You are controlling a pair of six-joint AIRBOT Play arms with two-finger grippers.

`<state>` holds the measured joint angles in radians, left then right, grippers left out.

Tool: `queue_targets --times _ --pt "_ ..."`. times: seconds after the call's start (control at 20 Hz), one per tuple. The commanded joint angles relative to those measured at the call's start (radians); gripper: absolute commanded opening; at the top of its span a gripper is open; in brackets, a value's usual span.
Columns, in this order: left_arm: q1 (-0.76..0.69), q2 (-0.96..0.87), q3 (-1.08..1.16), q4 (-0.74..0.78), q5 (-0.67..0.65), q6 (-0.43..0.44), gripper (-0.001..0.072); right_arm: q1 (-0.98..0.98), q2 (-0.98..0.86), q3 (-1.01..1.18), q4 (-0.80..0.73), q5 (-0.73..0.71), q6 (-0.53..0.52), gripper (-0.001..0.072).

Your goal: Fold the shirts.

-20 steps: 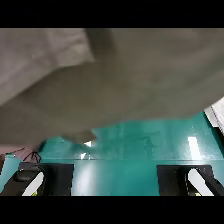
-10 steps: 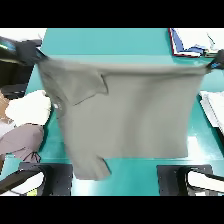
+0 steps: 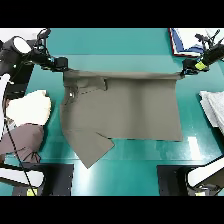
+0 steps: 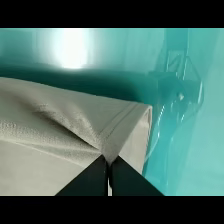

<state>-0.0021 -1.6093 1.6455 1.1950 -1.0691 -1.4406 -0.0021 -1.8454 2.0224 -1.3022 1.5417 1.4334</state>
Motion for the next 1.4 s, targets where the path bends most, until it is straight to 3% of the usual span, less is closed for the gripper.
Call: queue_targets --times 0.0,0.15,0.45,0.5,0.55,0.6,0.65,0.7,0.95,1.15,1.35 --pt "0.001 -0.025 0.047 0.024 -0.127 0.008 0.0032 0.002 0.026 -0.060 -0.010 -0.040 -0.033 0.0014" --pt "0.001 -0.022 0.003 0.060 -0.230 0.000 0.0032 0.002 0.113 -0.208 -0.010 -0.074 -0.040 0.0014" --pt "0.000 -0.021 -0.229 0.050 -0.167 -0.031 0.0036 0.010 0.200 -0.478 0.001 -0.161 -0.040 0.0015" --pt "0.000 -0.021 -0.254 0.050 -0.153 -0.034 0.0106 0.010 0.203 -0.509 0.003 -0.169 -0.039 0.0016" --pt "0.000 -0.021 -0.269 0.050 -0.140 -0.038 0.0340 0.011 0.203 -0.530 0.010 -0.171 -0.039 0.0018" --pt "0.000 -0.021 -0.271 0.051 -0.135 -0.046 0.0500 0.011 0.203 -0.547 0.034 -0.170 -0.040 0.0103" --pt "0.000 -0.013 -0.270 0.051 -0.136 -0.046 0.0500 0.011 0.203 -0.558 0.060 -0.169 -0.045 0.0376" --pt "0.001 0.007 -0.270 0.055 -0.148 -0.045 0.0501 0.007 0.209 -0.559 0.074 -0.152 -0.047 0.0467" --pt "0.001 0.295 -0.409 0.217 -0.217 -0.064 0.0501 -0.063 0.383 -0.607 0.080 -0.044 -0.066 0.0467" --pt "0.001 0.547 -0.787 0.140 -0.210 -0.126 0.0501 -0.100 0.574 -0.773 0.080 -0.075 -0.066 0.0466" --pt "0.001 0.677 -1.066 0.022 -0.176 -0.154 0.0501 -0.097 0.674 -0.882 0.081 -0.141 -0.066 0.0462"
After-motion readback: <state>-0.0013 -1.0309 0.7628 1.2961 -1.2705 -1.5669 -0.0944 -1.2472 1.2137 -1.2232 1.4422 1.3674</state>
